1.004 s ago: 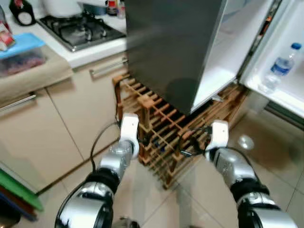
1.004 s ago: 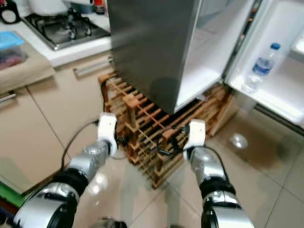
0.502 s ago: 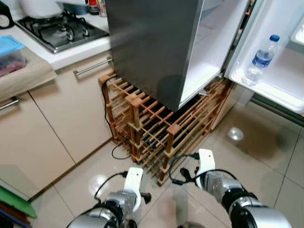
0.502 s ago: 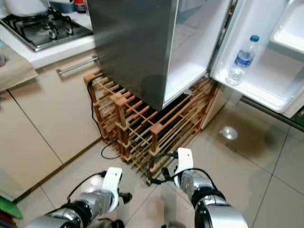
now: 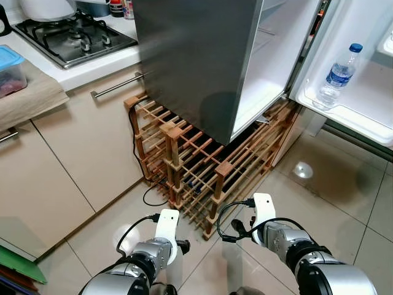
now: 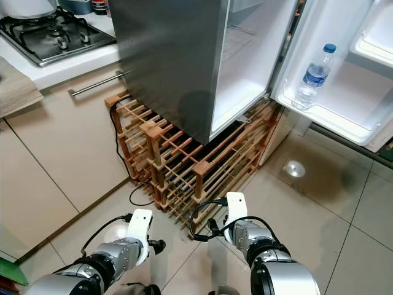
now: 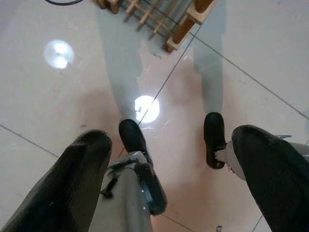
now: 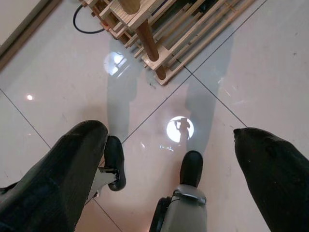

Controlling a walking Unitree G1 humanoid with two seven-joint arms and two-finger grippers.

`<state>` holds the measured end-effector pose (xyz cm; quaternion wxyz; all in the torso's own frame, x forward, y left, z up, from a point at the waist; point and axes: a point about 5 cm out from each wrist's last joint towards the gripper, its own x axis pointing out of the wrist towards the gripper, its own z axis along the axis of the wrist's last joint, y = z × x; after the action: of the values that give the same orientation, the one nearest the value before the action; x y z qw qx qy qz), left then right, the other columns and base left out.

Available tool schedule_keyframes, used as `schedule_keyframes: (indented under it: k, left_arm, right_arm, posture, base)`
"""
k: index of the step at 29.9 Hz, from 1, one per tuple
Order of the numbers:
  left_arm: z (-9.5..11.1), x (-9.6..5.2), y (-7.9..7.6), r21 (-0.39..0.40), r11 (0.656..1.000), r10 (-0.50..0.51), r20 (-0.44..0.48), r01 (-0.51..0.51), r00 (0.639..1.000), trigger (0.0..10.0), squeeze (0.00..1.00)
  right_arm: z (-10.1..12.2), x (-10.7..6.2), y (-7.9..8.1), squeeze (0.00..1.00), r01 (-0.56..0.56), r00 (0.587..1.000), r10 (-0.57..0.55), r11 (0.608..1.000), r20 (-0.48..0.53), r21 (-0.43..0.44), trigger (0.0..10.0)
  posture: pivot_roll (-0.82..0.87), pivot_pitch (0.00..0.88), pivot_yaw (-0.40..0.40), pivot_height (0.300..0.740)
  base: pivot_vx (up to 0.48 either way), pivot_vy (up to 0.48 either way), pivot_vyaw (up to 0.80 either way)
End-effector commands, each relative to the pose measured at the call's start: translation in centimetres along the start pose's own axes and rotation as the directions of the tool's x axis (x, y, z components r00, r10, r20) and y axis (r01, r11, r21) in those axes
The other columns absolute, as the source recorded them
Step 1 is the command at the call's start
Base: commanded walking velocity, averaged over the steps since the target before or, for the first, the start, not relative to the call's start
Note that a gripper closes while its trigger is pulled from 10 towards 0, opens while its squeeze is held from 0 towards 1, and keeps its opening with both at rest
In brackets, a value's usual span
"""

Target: Restocking fridge

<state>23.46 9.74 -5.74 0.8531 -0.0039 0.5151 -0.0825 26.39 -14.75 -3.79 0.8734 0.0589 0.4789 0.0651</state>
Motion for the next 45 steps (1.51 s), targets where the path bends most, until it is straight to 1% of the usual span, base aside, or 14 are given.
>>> schedule_keyframes:
  k: [1,6,11,14,16,17,18,19,23,28,29,33,41,45]
  left_arm:
    - [0.1,0.0,-0.3,0.004,1.0,0.002,0.006,-0.002,1.0,10.0,0.0]
    - [0.3,0.0,-0.4,0.049,0.999,-0.003,0.021,0.002,1.0,10.0,0.0]
    - [5.0,-0.7,-0.1,0.092,0.994,0.031,0.239,-0.055,0.971,10.0,0.0]
    - [12.5,-3.7,1.6,0.001,0.998,0.045,0.582,-0.056,0.812,10.0,0.0]
    - [16.7,-8.1,2.6,-0.037,0.998,0.057,0.81,-0.046,0.583,10.0,0.0]
    - [17.6,-9.9,2.9,-0.04,0.998,0.058,0.868,-0.046,0.493,10.0,0.0]
    - [17.6,-9.9,2.9,-0.04,0.998,0.058,0.868,-0.046,0.493,10.0,0.0]
    - [18.7,-13.4,3.1,-0.064,0.995,0.084,0.939,-0.072,0.332,10.0,0.0]
    - [19.2,-14.8,3.2,-0.09,0.992,0.11,0.959,-0.088,0.261,10.0,0.0]
    - [19.0,-13.5,2.6,-0.066,0.993,0.095,0.945,-0.101,0.312,10.0,0.0]
    - [18.6,-12.5,1.5,0.005,0.997,0.024,0.921,-0.074,0.389,10.0,0.0]
    - [17.4,-12.1,0.9,0.031,0.999,-0.015,0.888,-0.026,0.46,10.0,0.0]
    - [17.6,-12.9,1.4,-0.008,0.997,0.037,0.904,-0.071,0.425,10.0,0.0]
    - [17.6,-12.7,1.2,0.007,0.996,0.036,0.888,-0.092,0.458,10.0,0.0]
  right_arm:
    - [0.4,-0.1,-0.1,0.0,0.002,1.0,-0.002,1.0,0.004,-0.022,10.0]
    - [0.4,0.0,0.0,0.0,-0.003,1.0,0.003,1.0,0.006,-0.027,10.0]
    - [4.2,-0.5,0.2,0.0,0.061,0.975,-0.022,0.983,0.222,-0.171,10.0]
    - [10.7,-2.7,1.9,0.0,0.053,0.847,0.085,0.969,0.524,-0.242,10.0]
    - [13.2,-4.4,2.6,0.0,0.039,0.757,0.134,0.968,0.64,-0.248,10.0]
    - [13.8,-5.0,2.8,0.0,0.029,0.728,0.154,0.967,0.668,-0.254,10.0]
    - [13.8,-5.0,2.8,0.0,0.029,0.728,0.154,0.967,0.668,-0.254,10.0]
    - [14.5,-6.2,3.7,0.0,0.003,0.661,0.197,0.964,0.724,-0.265,10.0]
    - [14.8,-6.5,4.3,0.0,-0.024,0.635,0.211,0.967,0.743,-0.254,10.0]
    - [15.0,-6.3,4.9,0.0,-0.048,0.625,0.219,0.969,0.749,-0.243,10.0]
    - [15.1,-6.6,5.0,0.0,-0.052,0.611,0.228,0.967,0.758,-0.25,10.0]
    - [15.0,-7.1,4.7,0.0,-0.069,0.602,0.218,0.973,0.768,-0.222,10.0]
    - [14.7,-7.3,4.2,0.0,-0.095,0.593,0.206,0.978,0.778,-0.186,10.0]
    - [14.9,-7.7,4.3,0.0,-0.101,0.575,0.213,0.977,0.79,-0.189,10.0]
  posture:
    - [-0.12,0.0,-0.011,0.74]
    - [-0.13,0.0,-0.006,0.74]
    - [-0.12,0.0,-0.008,0.74]
    - [-0.12,0.011,-0.01,0.74]
    - [-0.11,0.019,-0.01,0.74]
    - [-0.11,0.019,-0.01,0.74]
    - [-0.11,0.019,-0.01,0.74]
    - [-0.09,0.02,-0.012,0.74]
    - [-0.08,0.016,-0.014,0.74]
    - [-0.08,0.0,-0.018,0.74]
    - [-0.09,0.0,-0.019,0.74]
    - [-0.09,0.0,-0.019,0.74]
    - [-0.09,0.0,-0.017,0.74]
    - [-0.1,0.0,-0.016,0.74]
  base:
    - [0.0,0.0,0.0]
    - [0.0,0.0,0.0]
    - [0.0,0.0,0.0]
    - [0.0,0.0,0.0]
    - [0.0,0.0,0.79]
    - [0.0,0.0,0.78]
    - [0.0,0.0,0.78]
    - [0.0,0.0,0.74]
    - [0.0,0.0,0.74]
    - [0.0,0.0,0.72]
    - [0.0,0.0,0.69]
    - [0.0,0.0,0.68]
    - [0.0,0.0,0.66]
    - [0.0,0.0,0.62]
